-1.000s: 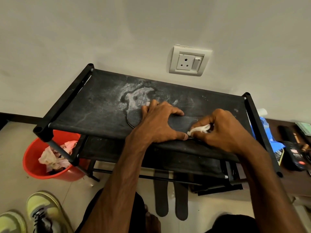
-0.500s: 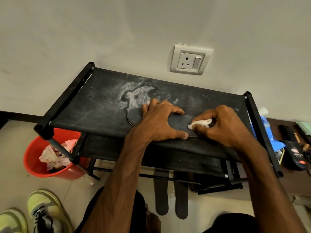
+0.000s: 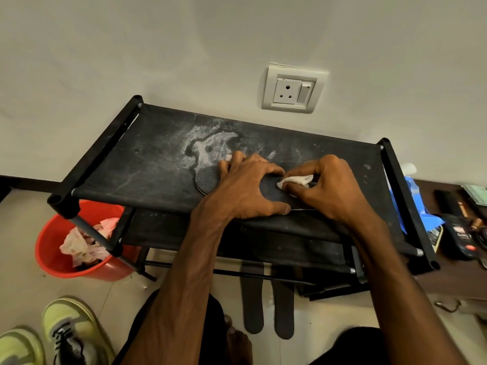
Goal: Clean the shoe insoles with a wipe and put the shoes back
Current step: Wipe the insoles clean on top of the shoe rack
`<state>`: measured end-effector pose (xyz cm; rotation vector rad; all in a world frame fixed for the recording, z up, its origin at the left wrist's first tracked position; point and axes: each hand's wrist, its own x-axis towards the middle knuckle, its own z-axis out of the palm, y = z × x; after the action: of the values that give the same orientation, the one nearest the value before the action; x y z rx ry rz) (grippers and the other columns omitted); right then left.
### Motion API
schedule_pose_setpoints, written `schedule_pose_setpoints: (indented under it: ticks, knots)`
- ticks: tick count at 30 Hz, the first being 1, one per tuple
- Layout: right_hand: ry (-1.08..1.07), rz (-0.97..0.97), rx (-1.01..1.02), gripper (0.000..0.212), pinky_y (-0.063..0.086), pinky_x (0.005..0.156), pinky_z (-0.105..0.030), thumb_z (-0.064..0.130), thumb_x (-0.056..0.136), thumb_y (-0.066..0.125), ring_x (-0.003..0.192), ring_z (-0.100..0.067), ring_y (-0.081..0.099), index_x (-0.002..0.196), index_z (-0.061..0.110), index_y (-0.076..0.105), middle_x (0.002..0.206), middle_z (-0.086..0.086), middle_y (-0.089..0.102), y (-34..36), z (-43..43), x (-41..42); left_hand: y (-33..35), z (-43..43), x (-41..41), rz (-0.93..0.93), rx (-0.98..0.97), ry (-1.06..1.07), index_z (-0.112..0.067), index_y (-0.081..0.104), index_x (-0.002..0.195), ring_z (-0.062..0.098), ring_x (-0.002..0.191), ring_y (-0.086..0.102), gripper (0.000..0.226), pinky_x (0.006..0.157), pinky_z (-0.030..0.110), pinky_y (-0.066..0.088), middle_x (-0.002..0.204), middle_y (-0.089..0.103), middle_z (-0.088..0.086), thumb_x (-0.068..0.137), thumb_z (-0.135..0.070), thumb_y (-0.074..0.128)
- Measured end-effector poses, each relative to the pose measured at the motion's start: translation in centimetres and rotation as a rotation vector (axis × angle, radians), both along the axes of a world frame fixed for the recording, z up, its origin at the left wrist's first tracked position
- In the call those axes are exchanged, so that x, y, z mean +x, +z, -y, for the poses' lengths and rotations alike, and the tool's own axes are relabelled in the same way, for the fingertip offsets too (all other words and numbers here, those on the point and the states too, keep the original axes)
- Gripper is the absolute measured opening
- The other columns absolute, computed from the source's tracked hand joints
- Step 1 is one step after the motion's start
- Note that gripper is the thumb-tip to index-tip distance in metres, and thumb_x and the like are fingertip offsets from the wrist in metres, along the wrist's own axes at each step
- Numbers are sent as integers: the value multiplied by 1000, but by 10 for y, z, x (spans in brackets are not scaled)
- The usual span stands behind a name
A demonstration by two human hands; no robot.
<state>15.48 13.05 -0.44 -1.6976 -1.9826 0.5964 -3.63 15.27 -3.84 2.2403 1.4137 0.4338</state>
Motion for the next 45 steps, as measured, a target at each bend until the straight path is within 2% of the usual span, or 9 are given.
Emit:
schedule_pose_setpoints:
  ticks: [5,9,12,18,21,28,33,40,45]
  knots:
    - [109,4,-8,11,58,66,-15,25,82,83,76,2,71,90,34,84,84,10,79,-2,3,-21,1,0,-2,36,-15,-7,-48,52,132,13,112,29,72,92,35,21,129,48,-14,64,-60,73]
    - [32,22,-37,11,62,75,-39,39,81,83,79,-5,73,93,38,83,85,13,78,0,-1,-7,2,2,0,14,-20,-2,-47,53,133,15,116,31,78,98,40,23,131,48,-15,63,-73,73]
    - [-147,104,49,13,61,78,-41,44,82,80,83,-11,72,94,40,82,88,11,79,-3,-4,9,3,2,-1,6,-14,10,-48,53,133,14,120,30,76,103,42,21,133,46,-17,65,-72,76]
    - [-318,-292,210,11,58,69,-16,26,86,83,77,0,73,97,24,83,84,13,78,-1,6,34,3,2,0,4,5,2,-47,51,133,11,122,27,73,106,41,17,135,44,-17,68,-71,75]
    - [-307,-340,202,11,54,65,-11,19,87,81,76,0,72,96,24,81,84,11,77,0,8,40,4,3,2,-27,27,1,-47,48,136,13,126,27,76,111,46,16,137,44,-15,68,-74,72]
    - [-189,-87,142,12,57,74,-22,21,87,80,81,-2,71,97,27,82,88,12,77,5,5,38,7,9,20,4,71,-28,-43,46,139,16,128,30,75,109,47,19,135,46,-14,73,-69,71]
    - [-154,68,49,12,50,63,-14,17,89,78,72,-4,67,99,23,82,85,3,76,4,-3,28,3,7,29,15,72,-17,-44,51,134,17,127,29,67,101,42,21,135,46,-10,74,-62,74]
    - [-78,191,-123,16,62,74,-38,19,87,80,73,-12,69,100,27,82,87,3,78,16,2,29,3,6,29,20,42,-3,-44,52,133,18,129,30,69,104,43,23,136,47,-11,72,-62,76]
    - [-77,266,-155,16,57,67,-29,22,84,82,72,-6,65,96,33,81,82,13,74,17,5,31,0,5,28,47,33,-11,-44,52,132,16,127,29,68,97,37,18,135,47,-11,72,-60,77]
